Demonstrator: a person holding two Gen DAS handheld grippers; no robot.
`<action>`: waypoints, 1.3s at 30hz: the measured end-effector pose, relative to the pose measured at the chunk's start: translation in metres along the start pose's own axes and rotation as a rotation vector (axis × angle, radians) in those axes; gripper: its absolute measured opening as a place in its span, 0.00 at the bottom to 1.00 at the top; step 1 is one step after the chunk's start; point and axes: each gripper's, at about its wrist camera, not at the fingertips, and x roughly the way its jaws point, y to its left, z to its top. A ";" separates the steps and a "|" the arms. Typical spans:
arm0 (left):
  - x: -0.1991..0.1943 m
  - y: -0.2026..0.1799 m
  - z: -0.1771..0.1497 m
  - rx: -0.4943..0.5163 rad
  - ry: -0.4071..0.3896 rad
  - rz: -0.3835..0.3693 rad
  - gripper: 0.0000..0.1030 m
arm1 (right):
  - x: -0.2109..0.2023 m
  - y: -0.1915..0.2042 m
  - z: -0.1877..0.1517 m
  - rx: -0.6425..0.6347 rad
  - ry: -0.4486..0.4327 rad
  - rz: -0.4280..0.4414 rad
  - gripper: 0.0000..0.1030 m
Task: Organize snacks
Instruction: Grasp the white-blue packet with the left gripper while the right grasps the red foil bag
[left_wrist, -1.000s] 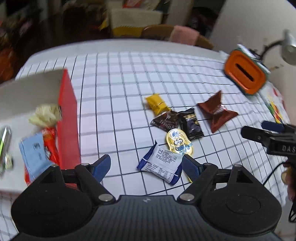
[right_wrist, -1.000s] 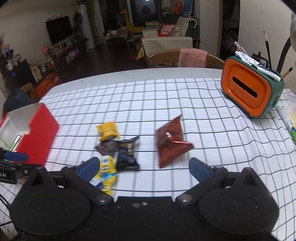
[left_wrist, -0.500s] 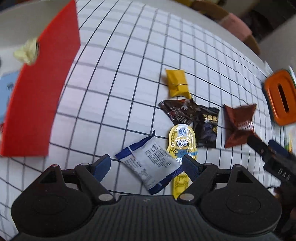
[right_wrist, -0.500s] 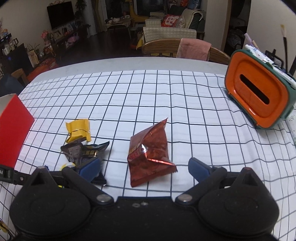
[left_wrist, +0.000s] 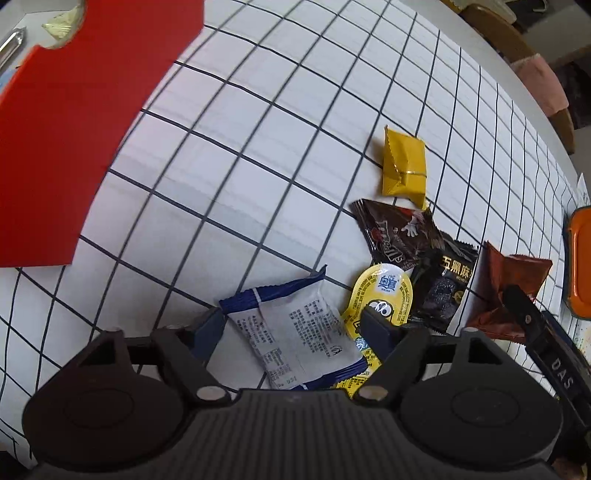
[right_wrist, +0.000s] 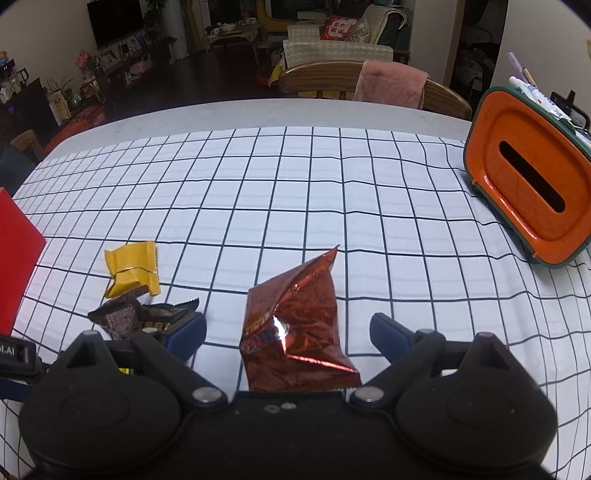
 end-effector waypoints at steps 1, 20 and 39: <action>0.001 -0.002 0.000 0.006 -0.002 0.007 0.72 | 0.002 0.001 0.000 -0.005 0.003 -0.002 0.90; -0.003 -0.004 -0.005 0.186 -0.050 0.062 0.43 | 0.011 0.004 -0.016 -0.013 0.023 -0.010 0.56; -0.027 0.032 -0.015 0.213 -0.073 -0.027 0.41 | -0.051 0.016 -0.053 0.053 -0.033 0.075 0.47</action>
